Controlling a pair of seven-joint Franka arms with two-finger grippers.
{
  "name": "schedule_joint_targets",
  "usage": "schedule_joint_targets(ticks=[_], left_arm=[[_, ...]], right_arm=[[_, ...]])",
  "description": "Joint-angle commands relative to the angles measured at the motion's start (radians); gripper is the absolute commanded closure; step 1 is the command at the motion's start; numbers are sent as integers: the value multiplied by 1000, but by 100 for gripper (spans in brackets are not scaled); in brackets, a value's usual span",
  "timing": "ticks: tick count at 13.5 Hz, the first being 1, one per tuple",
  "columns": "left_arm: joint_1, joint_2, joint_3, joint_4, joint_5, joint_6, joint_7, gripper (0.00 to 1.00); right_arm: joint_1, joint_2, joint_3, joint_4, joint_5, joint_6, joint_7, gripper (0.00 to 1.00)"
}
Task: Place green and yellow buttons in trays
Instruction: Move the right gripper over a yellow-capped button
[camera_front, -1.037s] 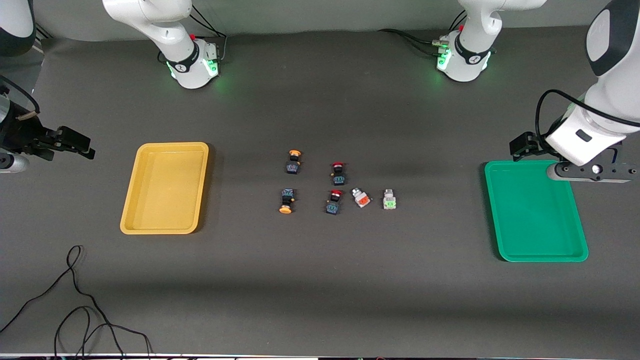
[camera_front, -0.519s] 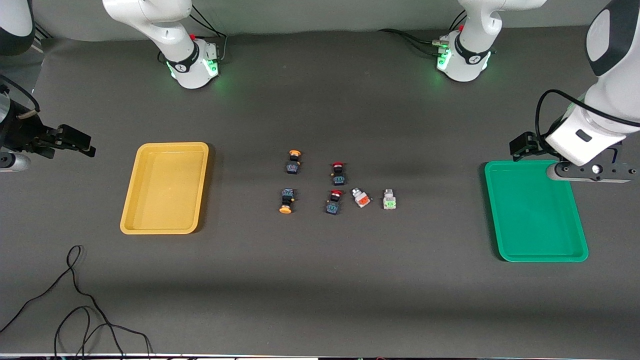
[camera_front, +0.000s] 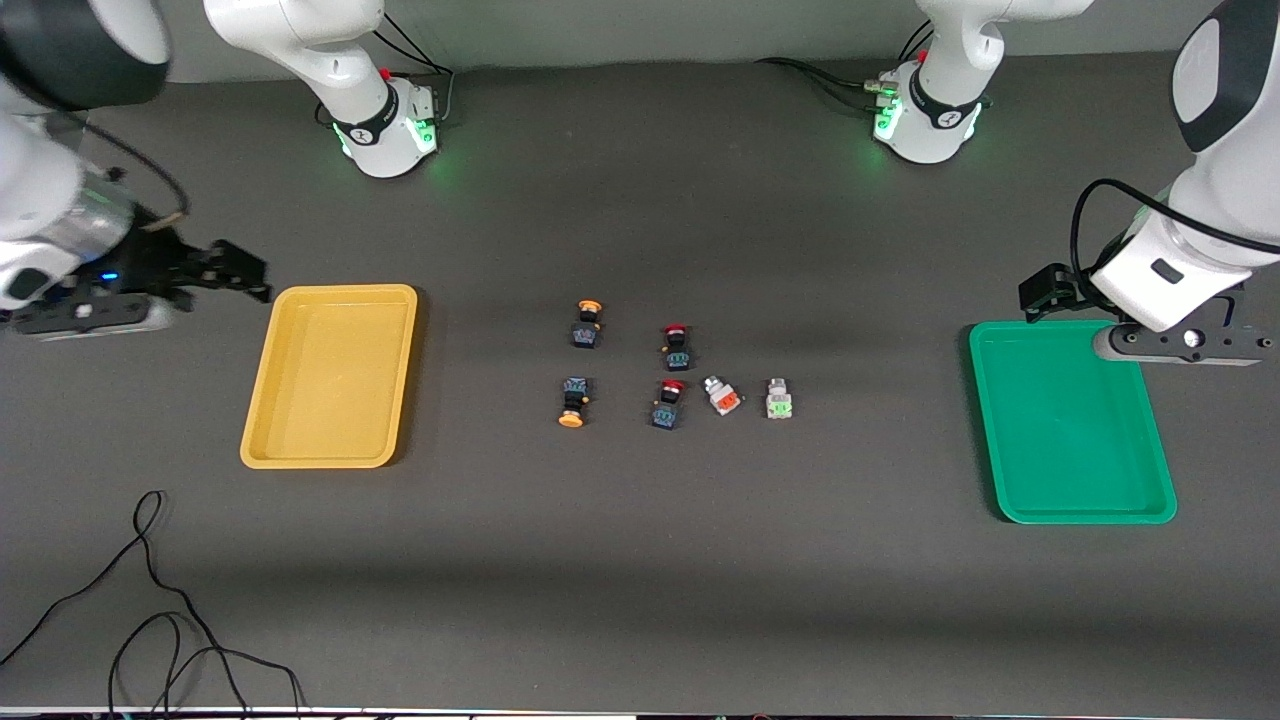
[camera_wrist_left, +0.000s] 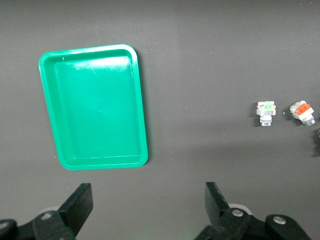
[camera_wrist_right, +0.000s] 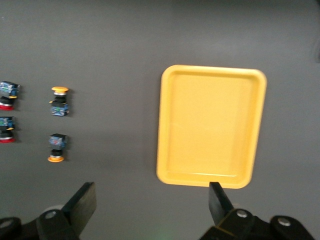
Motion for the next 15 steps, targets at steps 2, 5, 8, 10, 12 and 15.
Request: schedule_joint_targets(ticks=[2,5,8,10,12,15], left_arm=[[-1,-6,5,-3,-9,4,10,0],[-1,-6,5,-3,-9,2,10,0],[-1,-6,5,-3,-9,-16,9,0],[17,-6,5,-1,-12,-15,14,0],[19,-7,2,-1,-12,-25,15,0],[-10,-4,-20,41,-12,-88,-5,0]], right_arm=[[221,-42,-6,-115,14,96,306,0],[427,-34,-6,-171,14,173,581,0],[578,-22,-6,-225,6,260,745,0],[607,4,-6,-257,1,296,768,0],[619,31,-6,-319,1,392,770,0],[626,166,-7,-339,-3,502,770,0]])
